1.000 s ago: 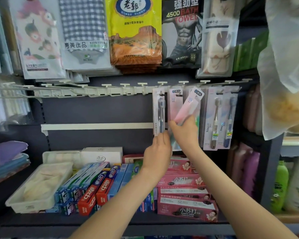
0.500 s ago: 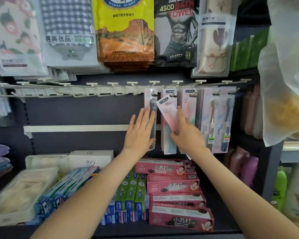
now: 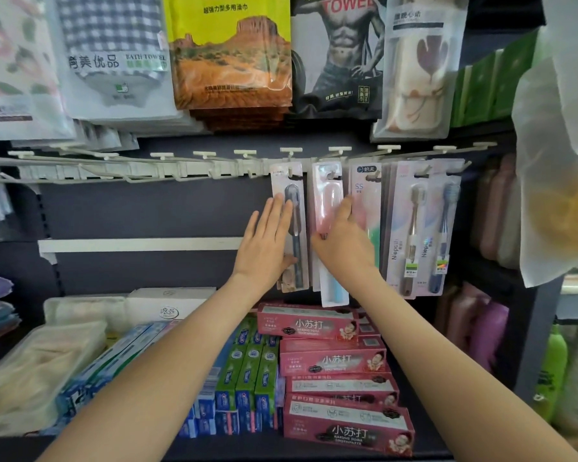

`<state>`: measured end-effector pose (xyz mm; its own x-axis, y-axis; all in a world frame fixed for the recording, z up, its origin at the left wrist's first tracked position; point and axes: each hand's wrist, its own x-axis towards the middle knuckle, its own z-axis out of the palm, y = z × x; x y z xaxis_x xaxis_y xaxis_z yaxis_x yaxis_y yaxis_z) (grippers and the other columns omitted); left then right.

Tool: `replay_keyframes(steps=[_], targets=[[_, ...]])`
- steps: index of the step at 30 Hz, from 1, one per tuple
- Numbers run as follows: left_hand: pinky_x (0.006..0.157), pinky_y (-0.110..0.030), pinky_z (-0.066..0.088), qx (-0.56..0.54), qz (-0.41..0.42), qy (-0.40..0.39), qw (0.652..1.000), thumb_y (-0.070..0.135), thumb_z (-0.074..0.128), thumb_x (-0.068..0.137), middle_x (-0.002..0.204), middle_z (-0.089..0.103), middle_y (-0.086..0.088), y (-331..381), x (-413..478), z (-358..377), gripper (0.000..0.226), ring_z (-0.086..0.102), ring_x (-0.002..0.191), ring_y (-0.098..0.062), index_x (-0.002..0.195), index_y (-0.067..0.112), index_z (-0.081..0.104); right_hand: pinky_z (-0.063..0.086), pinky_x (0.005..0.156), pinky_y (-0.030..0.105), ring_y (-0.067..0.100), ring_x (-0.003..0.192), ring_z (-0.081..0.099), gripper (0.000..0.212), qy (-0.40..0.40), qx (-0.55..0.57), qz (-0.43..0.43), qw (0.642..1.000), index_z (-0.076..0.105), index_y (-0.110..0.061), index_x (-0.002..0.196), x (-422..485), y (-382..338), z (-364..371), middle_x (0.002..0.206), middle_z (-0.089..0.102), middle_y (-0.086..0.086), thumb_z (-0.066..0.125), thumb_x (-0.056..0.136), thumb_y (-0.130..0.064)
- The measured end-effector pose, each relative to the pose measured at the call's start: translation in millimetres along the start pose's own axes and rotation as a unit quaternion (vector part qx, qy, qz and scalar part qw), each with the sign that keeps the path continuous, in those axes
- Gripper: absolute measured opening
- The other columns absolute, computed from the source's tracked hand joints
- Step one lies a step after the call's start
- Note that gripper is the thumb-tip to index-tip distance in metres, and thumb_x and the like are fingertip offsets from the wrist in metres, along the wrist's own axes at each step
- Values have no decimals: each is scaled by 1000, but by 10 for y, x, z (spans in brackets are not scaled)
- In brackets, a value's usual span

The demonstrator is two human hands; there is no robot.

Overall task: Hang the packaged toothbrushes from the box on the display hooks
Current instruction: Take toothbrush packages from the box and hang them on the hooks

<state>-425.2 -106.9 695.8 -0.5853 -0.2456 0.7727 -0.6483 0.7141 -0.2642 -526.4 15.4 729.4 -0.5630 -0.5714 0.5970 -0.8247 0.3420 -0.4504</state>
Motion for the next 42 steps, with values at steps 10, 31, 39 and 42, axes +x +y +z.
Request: replay_keyframes(steps=[10, 31, 39, 42], targets=[[118, -36, -7, -101, -43, -56, 992, 35, 61, 92, 157, -15, -9, 141, -293, -64, 96, -14, 146, -22, 147, 9, -13, 48, 80, 37, 30, 124, 45, 84, 18, 52, 3, 999, -9, -9, 152, -394, 64, 282, 149, 30, 13, 50, 97, -33], [88, -39, 55, -293, -116, -408, 857, 33, 46, 91, 125, 61, -13, -553, -5958, 13, 47, 51, 117, -23, 130, 6, 47, 53, 62, 30, 31, 100, 64, 57, -357, 60, 6, 932, 45, -12, 138, -4996, -113, 2589, 120, 60, 13, 69, 87, -14], [98, -22, 38, -232, -186, -621, 725, 36, 43, 100, 152, 28, 1, -492, -7542, 677, 58, 41, 129, -14, 151, 17, 20, 44, 97, 32, 22, 131, 42, 52, -547, -16, 107, 830, 24, -17, 150, -6524, 510, 3829, 144, 40, 5, 41, 102, -27], [102, -25, 38, -204, -200, -648, 706, 34, 47, 98, 151, 28, -3, -330, -8001, 1006, 64, 39, 131, -16, 151, 16, 17, 38, 105, 34, 22, 135, 36, 55, -580, -50, 120, 804, 20, -17, 150, -6934, 799, 4262, 146, 37, 5, 42, 101, -27]])
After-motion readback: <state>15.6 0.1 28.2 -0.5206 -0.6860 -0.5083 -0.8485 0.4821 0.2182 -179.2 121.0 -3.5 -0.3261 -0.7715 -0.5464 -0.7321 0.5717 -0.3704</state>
